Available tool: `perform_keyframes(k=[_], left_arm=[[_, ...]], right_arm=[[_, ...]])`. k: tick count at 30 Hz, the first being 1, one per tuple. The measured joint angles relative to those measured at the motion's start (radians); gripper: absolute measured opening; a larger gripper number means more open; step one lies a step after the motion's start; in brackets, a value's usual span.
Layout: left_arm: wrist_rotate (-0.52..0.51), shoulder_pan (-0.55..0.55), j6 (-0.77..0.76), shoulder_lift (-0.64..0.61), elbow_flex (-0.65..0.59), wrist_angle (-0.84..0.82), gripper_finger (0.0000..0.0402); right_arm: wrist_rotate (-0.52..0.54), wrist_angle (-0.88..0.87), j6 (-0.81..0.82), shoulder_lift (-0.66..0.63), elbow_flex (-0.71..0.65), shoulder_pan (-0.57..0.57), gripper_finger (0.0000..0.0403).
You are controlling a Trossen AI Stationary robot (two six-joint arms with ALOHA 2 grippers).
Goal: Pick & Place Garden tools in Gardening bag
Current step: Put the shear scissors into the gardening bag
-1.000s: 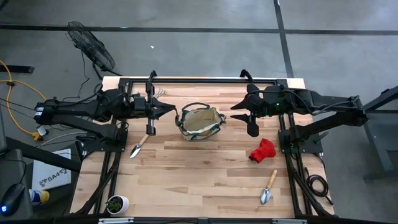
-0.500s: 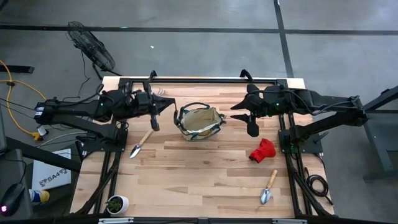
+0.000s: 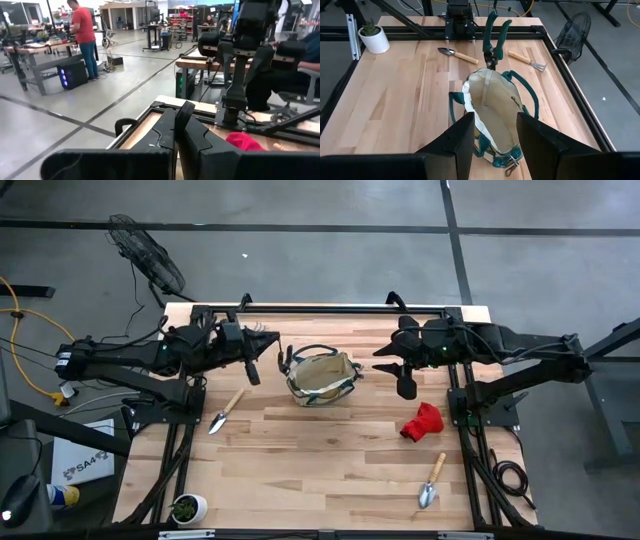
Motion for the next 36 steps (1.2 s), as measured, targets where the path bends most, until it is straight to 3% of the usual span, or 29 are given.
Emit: perform_keyframes(k=[13,27,36], left_arm=[[-0.007,-0.01,-0.156,0.032,0.0,0.003,0.0],[-0.308,-0.215,-0.184,0.027,0.0,0.005,0.0],[-0.363,-0.262,-0.192,0.056,0.001,0.018,0.0]], right_arm=[[0.001,-0.001,0.0,0.0,0.0,0.0,0.0138],[0.024,-0.005,0.006,0.0,0.0,0.0,0.0138],[0.031,-0.005,0.006,0.0,0.0,0.0,0.0138]])
